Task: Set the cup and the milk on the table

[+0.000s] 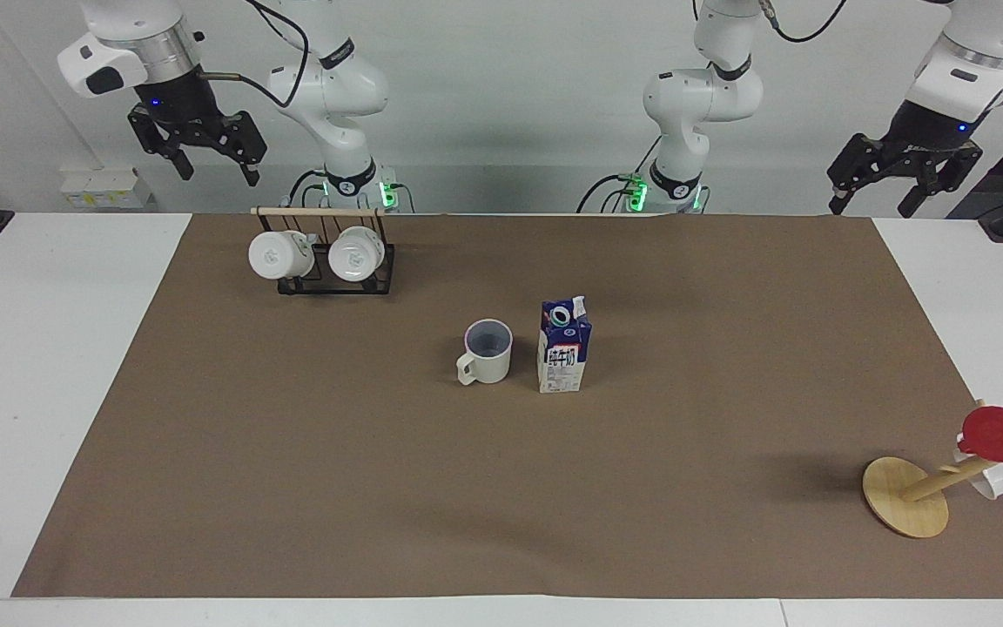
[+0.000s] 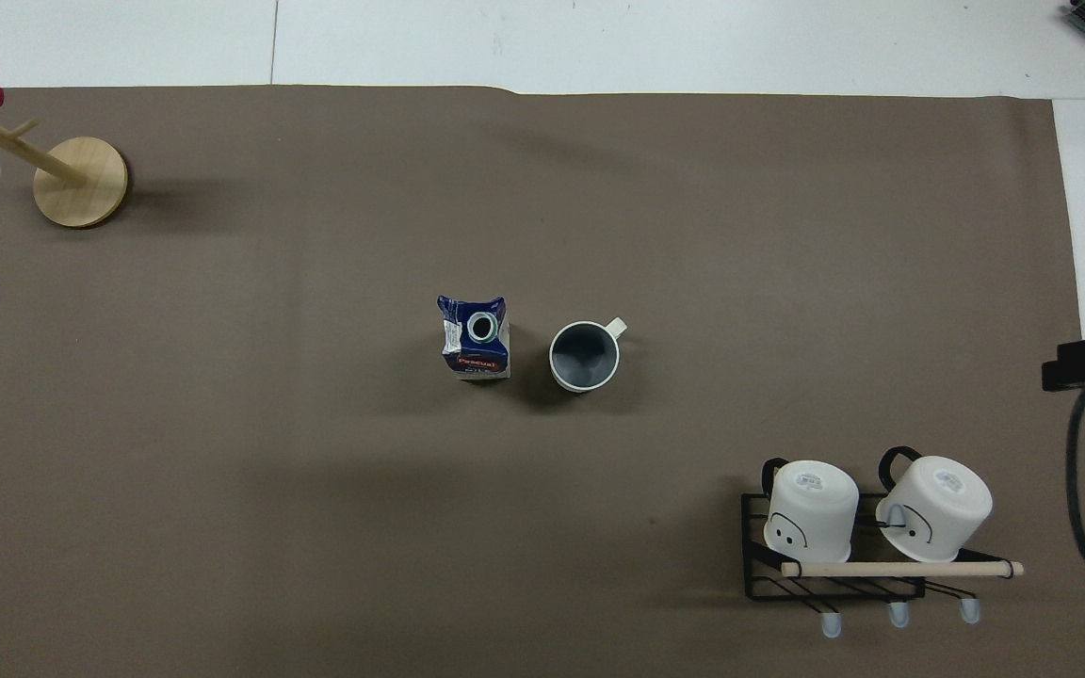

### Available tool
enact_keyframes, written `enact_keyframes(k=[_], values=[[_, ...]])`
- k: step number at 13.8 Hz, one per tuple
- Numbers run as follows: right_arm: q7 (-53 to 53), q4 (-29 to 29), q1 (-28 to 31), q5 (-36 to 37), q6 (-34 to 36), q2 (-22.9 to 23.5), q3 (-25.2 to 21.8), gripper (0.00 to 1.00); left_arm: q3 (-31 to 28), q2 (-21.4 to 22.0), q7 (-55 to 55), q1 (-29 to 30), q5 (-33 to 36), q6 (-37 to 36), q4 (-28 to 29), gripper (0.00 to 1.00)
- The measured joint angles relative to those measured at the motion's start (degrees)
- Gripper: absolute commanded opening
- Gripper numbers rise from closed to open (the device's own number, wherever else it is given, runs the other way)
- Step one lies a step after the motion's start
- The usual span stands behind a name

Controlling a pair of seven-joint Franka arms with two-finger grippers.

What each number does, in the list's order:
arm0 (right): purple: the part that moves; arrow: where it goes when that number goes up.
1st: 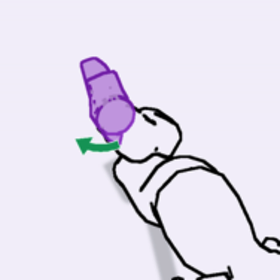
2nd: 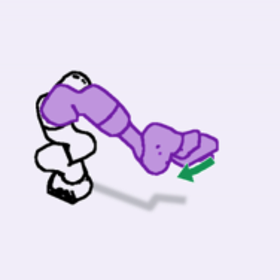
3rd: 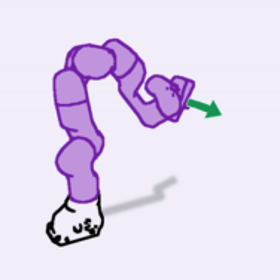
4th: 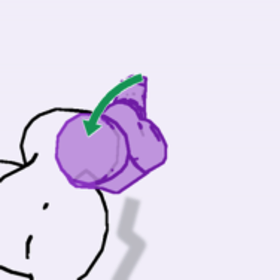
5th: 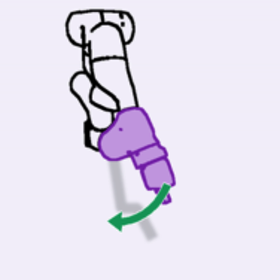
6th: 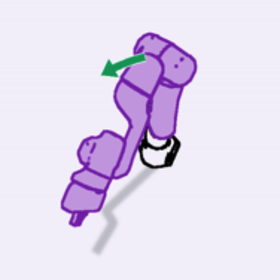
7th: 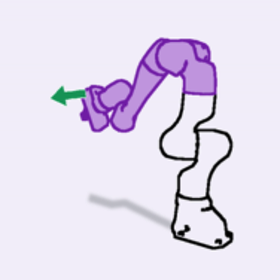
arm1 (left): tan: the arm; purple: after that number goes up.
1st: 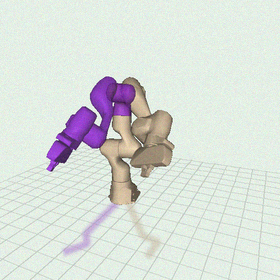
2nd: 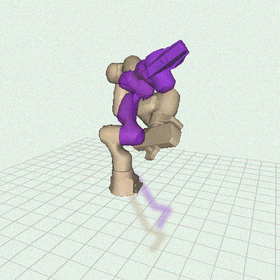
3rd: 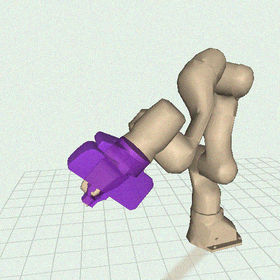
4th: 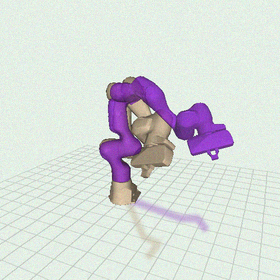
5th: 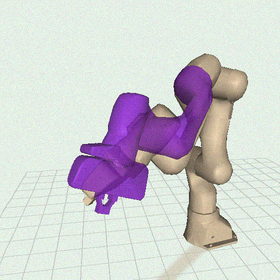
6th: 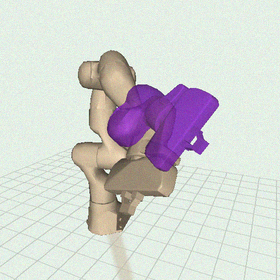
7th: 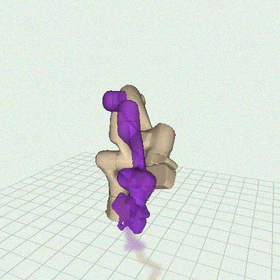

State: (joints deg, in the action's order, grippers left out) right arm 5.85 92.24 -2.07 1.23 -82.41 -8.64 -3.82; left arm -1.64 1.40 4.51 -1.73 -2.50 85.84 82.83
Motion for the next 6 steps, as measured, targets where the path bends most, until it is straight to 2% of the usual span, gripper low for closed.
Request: enact_keyframes(k=[6], values=[[0.06, 0.02, -0.07, 0.0, -3.22, 0.01, 0.28, 1.0, 0.08, 0.0, 0.0, 0.0, 0.01, -0.09, 0.0, 1.0]])
